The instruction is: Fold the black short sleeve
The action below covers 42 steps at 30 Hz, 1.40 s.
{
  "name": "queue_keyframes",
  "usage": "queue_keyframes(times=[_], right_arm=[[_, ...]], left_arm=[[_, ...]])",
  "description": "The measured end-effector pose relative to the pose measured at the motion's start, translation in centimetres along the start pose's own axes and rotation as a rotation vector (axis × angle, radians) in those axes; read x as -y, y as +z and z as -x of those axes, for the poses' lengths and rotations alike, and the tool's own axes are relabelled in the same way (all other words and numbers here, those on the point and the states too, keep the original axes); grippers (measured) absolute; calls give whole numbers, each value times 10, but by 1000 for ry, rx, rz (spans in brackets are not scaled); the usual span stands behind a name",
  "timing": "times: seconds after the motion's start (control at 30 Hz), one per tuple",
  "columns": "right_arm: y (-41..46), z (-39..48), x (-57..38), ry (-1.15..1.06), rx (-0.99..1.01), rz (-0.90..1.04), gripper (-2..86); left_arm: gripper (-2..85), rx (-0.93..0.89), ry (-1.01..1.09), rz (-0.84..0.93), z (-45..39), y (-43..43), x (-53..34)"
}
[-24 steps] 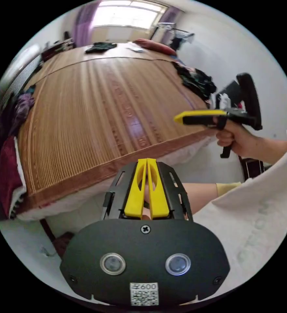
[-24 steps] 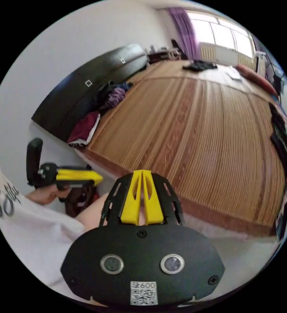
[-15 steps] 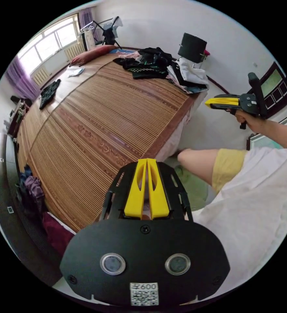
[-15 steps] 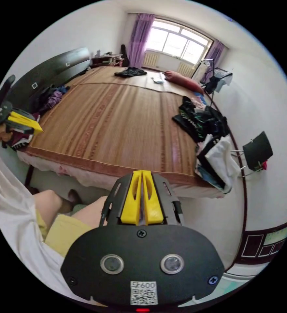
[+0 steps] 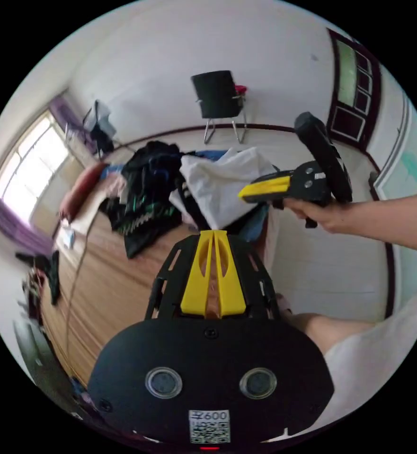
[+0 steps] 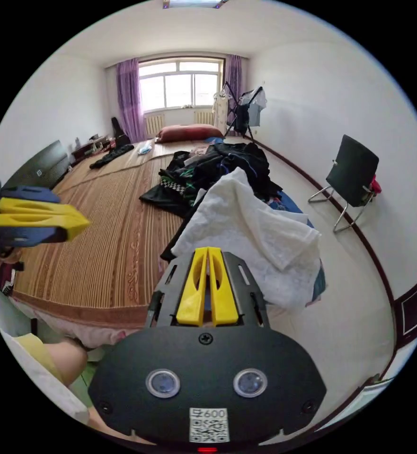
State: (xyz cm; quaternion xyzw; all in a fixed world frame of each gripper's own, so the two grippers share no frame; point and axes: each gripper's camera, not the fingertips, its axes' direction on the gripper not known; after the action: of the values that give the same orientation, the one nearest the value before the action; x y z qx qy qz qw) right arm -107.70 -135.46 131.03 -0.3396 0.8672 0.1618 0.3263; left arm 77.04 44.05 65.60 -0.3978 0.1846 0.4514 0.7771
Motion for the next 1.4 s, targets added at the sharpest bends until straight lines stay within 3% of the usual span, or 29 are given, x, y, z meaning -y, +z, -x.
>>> queue_keyframes(times=[0.13, 0.27, 0.33, 0.57, 0.67, 0.7, 0.8, 0.93, 1.03, 1.1, 1.2, 1.27, 1.4], right_arm=[[6, -11, 56, -13, 0, 27, -9], [11, -18, 103, -23, 128, 142, -9], [-3, -18, 121, -63, 121, 144, -9], [-124, -75, 187, 130, -270, 164, -8], [-180, -69, 206, 106, -604, 124, -8], [-189, -65, 210, 65, -602, 112, -8], [-222, -52, 233, -89, -357, 120, -8], [-252, -68, 270, -146, 359, 209, -8], [-245, -90, 294, -121, 329, 333, -8], [-258, -107, 319, -157, 313, 300, -8], [-300, -149, 378, -100, 257, 115, -8], [-345, -189, 419, 122, 71, -27, -7], [-393, -216, 446, 101, 159, -28, 0]], left_arm=[[8, -49, 124, -2, -35, 165, 34], [8, -153, 205, 160, -50, 335, -5], [8, -184, 205, 145, -57, 375, -36], [8, -190, 174, 49, -96, 462, -163], [8, -170, 183, 42, -113, 503, -204], [8, -166, 189, 46, -116, 510, -212], [8, -145, 221, 72, -131, 541, -245], [9, -114, 325, 91, -151, 579, -280], [9, -127, 351, 138, -155, 617, -296], [10, -142, 311, 236, -150, 653, -303], [11, -192, 182, 322, -130, 704, -330], [14, -214, 83, 344, -116, 721, -351], [22, -165, -28, 255, -86, 712, -377]])
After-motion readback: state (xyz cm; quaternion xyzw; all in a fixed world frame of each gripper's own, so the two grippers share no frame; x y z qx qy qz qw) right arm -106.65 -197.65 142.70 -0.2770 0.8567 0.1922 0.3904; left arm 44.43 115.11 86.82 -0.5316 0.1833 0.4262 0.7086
